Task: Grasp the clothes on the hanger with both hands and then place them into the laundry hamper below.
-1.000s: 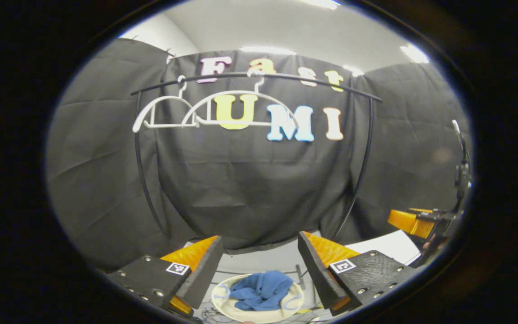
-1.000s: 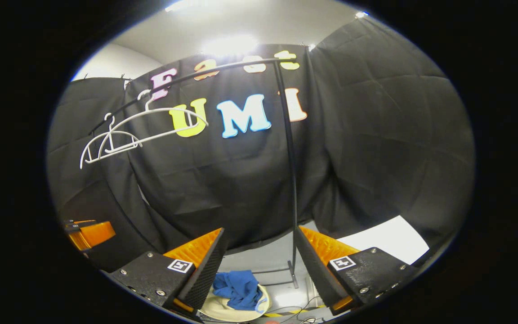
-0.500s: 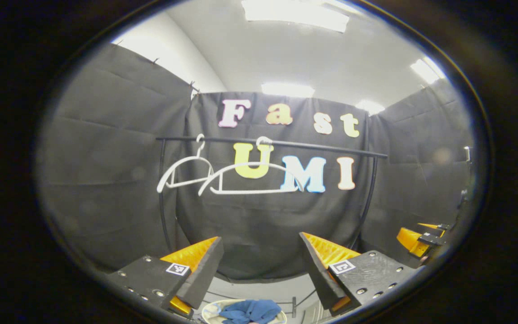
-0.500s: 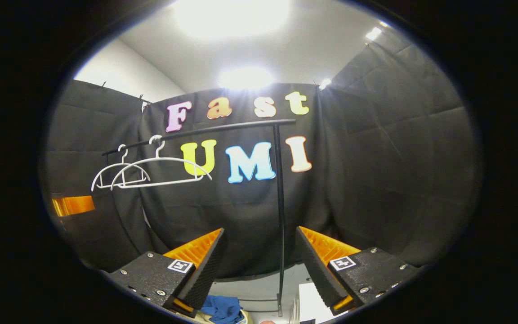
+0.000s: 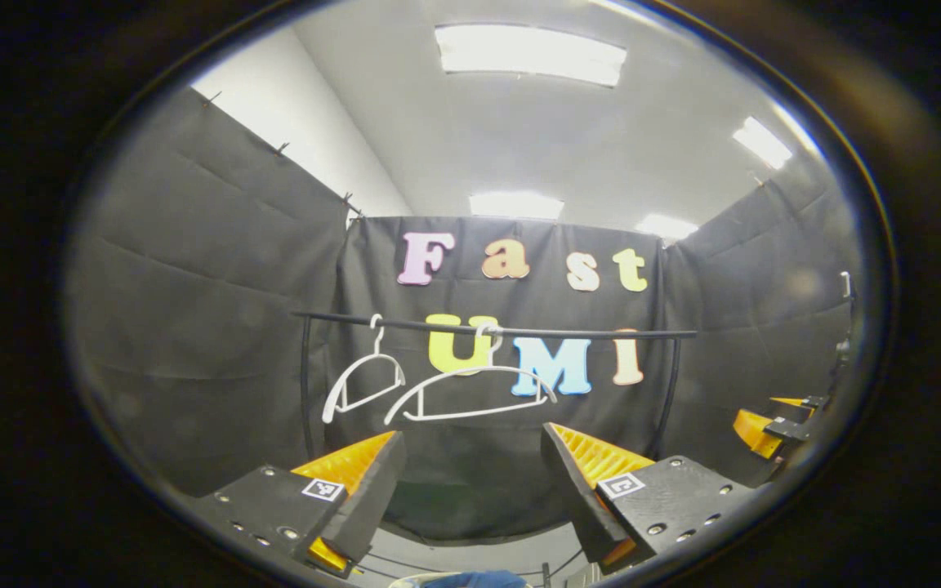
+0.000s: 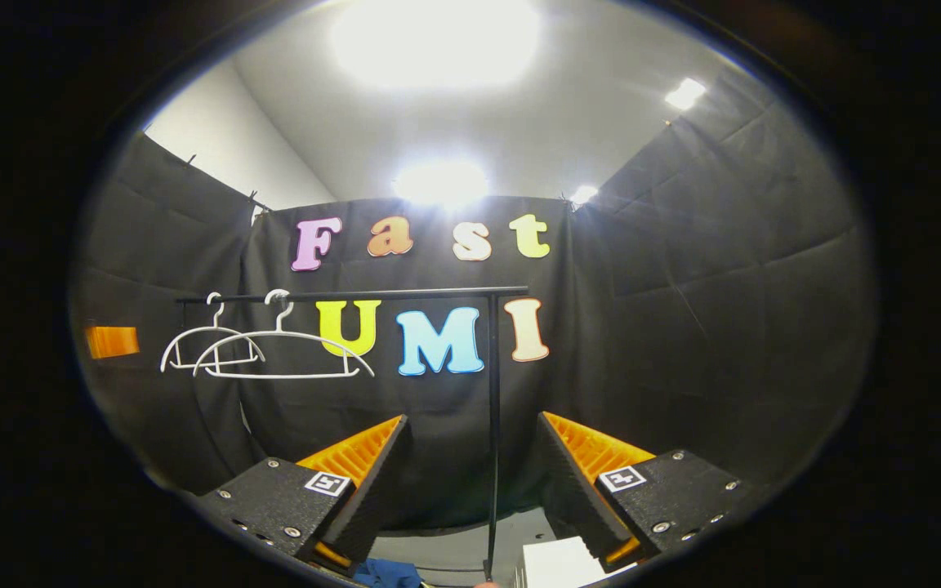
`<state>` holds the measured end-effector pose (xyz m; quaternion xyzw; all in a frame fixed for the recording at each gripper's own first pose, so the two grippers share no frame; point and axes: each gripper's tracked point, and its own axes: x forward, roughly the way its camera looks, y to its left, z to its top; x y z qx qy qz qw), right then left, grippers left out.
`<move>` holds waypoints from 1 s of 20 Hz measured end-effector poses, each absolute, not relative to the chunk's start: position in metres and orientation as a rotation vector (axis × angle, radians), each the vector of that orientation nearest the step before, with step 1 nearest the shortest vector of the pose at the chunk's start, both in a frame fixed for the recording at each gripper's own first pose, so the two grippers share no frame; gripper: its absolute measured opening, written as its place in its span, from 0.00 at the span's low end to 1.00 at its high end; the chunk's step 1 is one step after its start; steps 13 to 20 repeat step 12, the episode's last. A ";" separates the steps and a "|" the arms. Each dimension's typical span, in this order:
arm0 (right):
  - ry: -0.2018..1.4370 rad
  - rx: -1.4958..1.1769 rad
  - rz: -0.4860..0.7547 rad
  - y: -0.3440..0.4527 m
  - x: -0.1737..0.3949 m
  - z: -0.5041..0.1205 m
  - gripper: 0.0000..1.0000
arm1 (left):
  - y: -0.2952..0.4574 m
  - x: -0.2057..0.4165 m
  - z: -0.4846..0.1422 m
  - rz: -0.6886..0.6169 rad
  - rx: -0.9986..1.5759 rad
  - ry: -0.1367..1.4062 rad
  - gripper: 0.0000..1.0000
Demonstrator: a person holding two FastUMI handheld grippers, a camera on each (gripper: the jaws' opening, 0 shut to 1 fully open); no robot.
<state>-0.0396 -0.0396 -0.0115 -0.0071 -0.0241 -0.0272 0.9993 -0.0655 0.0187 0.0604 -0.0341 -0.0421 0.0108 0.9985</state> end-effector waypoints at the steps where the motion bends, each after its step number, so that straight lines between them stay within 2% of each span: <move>1: -0.045 -0.015 -0.062 -0.040 -0.042 -0.016 0.91 | 0.027 -0.067 0.051 0.025 -0.090 -0.075 0.97; 2: -0.045 -0.017 -0.070 -0.041 -0.044 -0.019 0.95 | 0.037 -0.068 0.043 0.031 -0.111 -0.076 0.97; 7: -0.030 -0.086 -0.089 -0.034 -0.053 -0.032 0.95 | 0.084 -0.064 0.017 0.072 -0.157 -0.057 0.97; 20: -0.011 -0.104 -0.100 -0.024 -0.060 -0.040 0.92 | 0.096 -0.052 0.009 0.037 -0.166 -0.068 0.97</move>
